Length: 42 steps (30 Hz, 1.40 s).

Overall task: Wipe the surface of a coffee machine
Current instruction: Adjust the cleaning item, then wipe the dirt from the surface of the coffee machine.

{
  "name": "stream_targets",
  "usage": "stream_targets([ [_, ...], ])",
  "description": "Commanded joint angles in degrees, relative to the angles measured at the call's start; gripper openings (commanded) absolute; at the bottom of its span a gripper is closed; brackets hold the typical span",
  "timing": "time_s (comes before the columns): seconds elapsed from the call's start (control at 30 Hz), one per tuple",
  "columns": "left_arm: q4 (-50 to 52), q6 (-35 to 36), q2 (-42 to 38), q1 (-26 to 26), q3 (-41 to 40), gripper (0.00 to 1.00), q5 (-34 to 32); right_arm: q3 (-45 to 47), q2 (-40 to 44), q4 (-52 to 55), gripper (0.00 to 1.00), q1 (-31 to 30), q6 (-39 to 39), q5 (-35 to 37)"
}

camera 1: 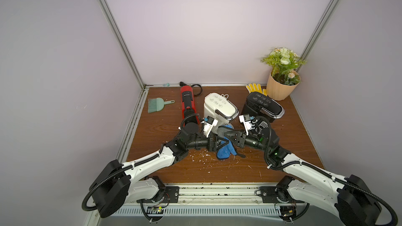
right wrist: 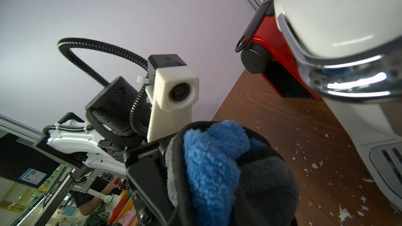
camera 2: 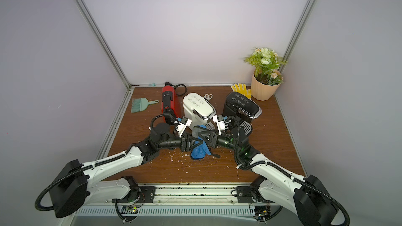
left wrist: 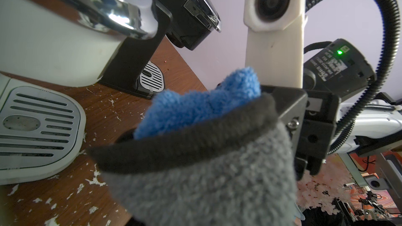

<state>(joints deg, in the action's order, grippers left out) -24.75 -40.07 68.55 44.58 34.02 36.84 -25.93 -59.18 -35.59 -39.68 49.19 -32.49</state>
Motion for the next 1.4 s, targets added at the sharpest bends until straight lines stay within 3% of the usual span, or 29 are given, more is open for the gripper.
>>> stream_targets([
  [0.0, -2.2, 0.2, 0.1, 0.5, 1.5, 0.57, 1.1, -3.6, -0.2, -5.5, 0.00, -0.8, 1.6, -1.8],
  [0.1, -2.5, 0.5, 0.2, 0.5, 1.7, 0.44, 0.5, -3.5, -0.4, -4.7, 0.00, -1.6, 0.9, -1.1],
  [0.23, 5.2, 2.8, 1.2, 0.5, 4.5, 0.06, -4.7, -4.3, 1.1, 3.4, 0.02, -1.9, -2.2, 4.0],
  [0.27, 8.6, 4.0, 1.4, 0.6, 5.6, 0.01, -7.1, -5.2, 1.9, 8.4, 0.02, -1.9, -3.8, 7.2],
  [0.33, 13.4, 5.9, 1.4, 0.5, 7.2, 0.01, -10.7, -5.9, 3.8, 15.3, 0.04, -1.9, -6.7, 12.1],
  [0.43, 21.8, 8.2, 0.2, 0.5, 10.3, 0.01, -19.2, -6.4, 6.3, 22.6, 0.16, -1.9, -9.5, 18.4],
  [0.53, 29.9, 9.2, -1.5, 0.4, 13.6, 0.01, -29.1, -6.4, 8.1, 26.9, 0.31, -1.9, -11.4, 21.4],
  [0.63, 35.3, 8.3, -3.4, -0.9, 16.0, 0.01, -36.9, -5.8, 9.6, 29.3, 0.38, -1.8, -12.4, 24.2],
  [0.7, 35.7, 6.6, -5.0, -2.9, 16.2, 0.01, -38.3, -5.5, 10.1, 30.0, 0.41, -1.8, -12.9, 25.2],
  [0.87, 32.1, 3.0, -4.7, -5.5, 17.4, 0.01, -42.1, -4.9, 9.7, 29.6, 0.42, -1.7, -13.5, 25.2],
  [1.07, 31.9, 0.7, 4.9, -5.6, 22.7, 0.01, -49.6, -4.3, 9.4, 29.2, 0.42, -1.7, -13.7, 23.8],
  [1.37, 27.6, -4.7, 13.9, -5.8, 20.4, 0.01, -54.0, -3.8, 14.4, 33.5, 0.43, -1.7, -13.7, 24.8],
])
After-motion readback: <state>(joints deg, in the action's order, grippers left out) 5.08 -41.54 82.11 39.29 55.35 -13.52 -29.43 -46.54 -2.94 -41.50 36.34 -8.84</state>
